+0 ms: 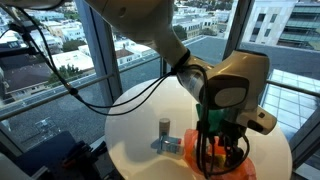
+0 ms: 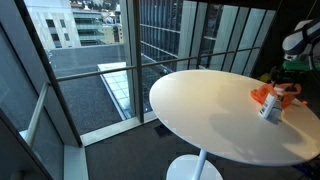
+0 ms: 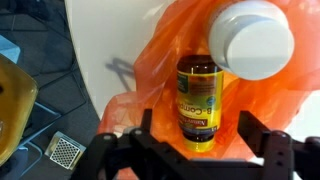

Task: Put the yellow and brown bottle in the plastic bag

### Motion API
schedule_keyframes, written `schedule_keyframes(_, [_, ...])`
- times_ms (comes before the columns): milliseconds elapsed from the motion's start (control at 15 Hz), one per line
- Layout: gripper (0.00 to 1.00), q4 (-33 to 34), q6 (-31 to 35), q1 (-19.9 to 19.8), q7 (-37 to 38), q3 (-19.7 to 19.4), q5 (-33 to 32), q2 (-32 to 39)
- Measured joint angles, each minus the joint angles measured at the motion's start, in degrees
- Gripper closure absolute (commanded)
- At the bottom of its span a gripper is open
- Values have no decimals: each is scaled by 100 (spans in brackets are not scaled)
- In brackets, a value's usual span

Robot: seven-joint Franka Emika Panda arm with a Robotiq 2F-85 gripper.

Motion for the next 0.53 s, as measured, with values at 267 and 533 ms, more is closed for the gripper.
schedule_keyframes(267, [0, 22, -323, 71, 0, 3, 0, -266])
schedule_keyframes(533, [0, 34, -839, 238, 0, 19, -63, -702])
